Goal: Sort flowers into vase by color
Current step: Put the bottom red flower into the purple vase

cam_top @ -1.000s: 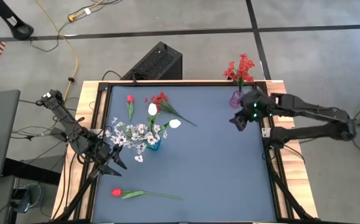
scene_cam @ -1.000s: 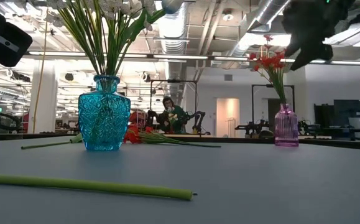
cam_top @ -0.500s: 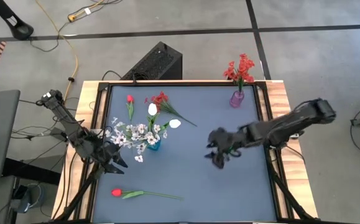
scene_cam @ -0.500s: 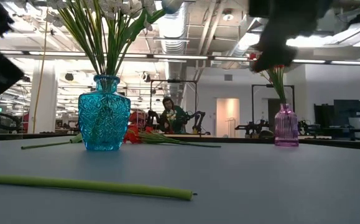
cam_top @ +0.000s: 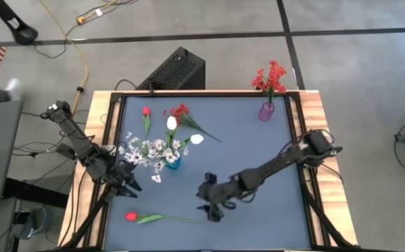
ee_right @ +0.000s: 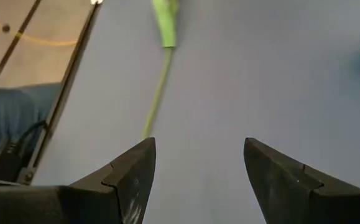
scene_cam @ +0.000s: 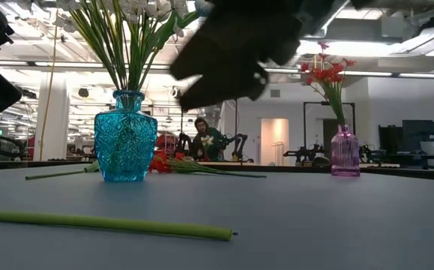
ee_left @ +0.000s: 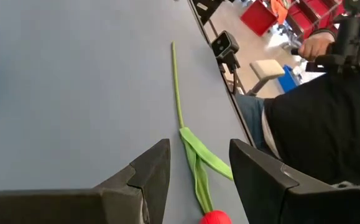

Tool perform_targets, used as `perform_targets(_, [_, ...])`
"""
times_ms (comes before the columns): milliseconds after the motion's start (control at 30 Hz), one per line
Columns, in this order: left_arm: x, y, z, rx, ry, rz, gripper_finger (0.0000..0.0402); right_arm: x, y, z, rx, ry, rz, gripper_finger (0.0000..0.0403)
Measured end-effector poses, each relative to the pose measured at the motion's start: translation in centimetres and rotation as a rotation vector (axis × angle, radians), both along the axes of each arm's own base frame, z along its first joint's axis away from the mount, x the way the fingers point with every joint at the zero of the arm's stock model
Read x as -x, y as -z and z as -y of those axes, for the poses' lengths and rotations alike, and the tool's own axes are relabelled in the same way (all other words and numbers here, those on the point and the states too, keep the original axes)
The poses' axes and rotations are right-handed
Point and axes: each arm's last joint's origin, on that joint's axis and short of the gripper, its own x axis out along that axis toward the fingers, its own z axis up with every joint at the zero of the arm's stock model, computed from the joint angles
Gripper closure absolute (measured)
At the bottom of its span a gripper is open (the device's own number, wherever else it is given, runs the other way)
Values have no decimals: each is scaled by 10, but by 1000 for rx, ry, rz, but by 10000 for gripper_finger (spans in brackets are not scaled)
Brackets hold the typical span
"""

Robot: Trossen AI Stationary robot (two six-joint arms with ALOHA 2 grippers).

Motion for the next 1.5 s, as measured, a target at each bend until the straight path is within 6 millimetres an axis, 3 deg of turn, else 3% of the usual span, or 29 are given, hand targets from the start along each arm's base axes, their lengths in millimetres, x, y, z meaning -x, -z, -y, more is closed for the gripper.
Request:
perform_targets(300, [0, 0, 0, -80, 41, 52, 248, -57, 11, -26, 122, -71, 56, 133])
perform_targets(800, [0, 0, -1, -140, 37, 93, 248, -119, 46, -48, 151, -35, 142, 133])
perform_targets(1200, [-3, -5, -1, -228, 12, 208, 248, -128, 69, -58, 164, 35, 108, 137])
perform_targets(1400, [-6, -14, -3, -321, -82, 340, 248, -123, 70, -69, 166, 8, 103, 158])
perform_targets(1500, [-7, -16, -3, -321, -91, 358, 248, -122, 81, -74, 154, 15, 95, 174])
